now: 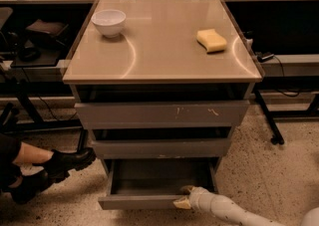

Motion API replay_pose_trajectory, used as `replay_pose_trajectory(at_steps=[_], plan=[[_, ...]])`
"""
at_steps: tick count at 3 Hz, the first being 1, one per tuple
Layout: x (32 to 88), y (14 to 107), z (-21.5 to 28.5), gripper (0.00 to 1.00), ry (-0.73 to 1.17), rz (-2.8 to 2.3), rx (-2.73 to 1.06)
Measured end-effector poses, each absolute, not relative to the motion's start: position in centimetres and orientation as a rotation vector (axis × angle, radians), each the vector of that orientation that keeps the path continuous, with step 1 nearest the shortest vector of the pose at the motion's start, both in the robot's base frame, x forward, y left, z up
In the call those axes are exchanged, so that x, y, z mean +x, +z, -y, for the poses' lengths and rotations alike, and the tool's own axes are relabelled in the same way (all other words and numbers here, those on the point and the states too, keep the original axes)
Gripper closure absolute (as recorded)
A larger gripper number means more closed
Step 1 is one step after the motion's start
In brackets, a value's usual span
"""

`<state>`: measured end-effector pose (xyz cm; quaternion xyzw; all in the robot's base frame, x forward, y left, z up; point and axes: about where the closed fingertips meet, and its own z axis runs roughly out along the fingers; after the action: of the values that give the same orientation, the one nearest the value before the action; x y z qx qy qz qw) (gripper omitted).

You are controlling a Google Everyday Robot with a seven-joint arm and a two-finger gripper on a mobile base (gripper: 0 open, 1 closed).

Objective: Open bottom drawer

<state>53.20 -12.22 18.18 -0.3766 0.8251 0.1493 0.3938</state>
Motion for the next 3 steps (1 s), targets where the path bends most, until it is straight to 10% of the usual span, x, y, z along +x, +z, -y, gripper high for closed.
replay_pose_trajectory(at_steps=[3], plan=[[49.9, 18.8, 14.1, 1.0, 0.372, -2.021, -0.982]])
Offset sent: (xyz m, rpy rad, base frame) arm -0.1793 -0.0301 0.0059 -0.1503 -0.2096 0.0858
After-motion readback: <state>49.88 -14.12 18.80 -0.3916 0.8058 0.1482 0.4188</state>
